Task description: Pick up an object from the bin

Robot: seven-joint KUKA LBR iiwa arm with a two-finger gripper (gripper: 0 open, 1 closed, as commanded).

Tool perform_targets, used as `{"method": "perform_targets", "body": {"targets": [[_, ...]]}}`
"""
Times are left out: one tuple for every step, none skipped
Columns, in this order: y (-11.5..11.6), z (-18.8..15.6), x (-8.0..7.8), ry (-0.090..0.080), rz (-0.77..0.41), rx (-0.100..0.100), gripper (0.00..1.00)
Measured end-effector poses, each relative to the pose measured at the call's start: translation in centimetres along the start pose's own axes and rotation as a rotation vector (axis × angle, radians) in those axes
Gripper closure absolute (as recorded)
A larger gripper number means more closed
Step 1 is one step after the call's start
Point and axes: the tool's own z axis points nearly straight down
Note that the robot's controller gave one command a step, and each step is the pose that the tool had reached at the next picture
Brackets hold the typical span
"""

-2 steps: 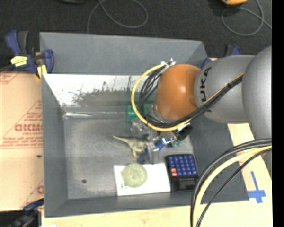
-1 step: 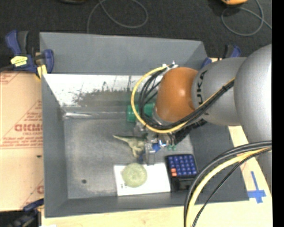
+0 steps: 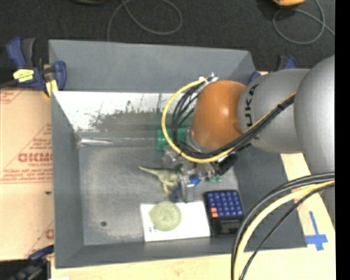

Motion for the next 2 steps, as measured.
{"method": "perform_targets", "body": {"targets": [[-0.23,0.12,0.12,0.003,0.123,-0.001,1.0],[-0.24,0.13,0.12,0.003,0.123,-0.001,1.0]]}}
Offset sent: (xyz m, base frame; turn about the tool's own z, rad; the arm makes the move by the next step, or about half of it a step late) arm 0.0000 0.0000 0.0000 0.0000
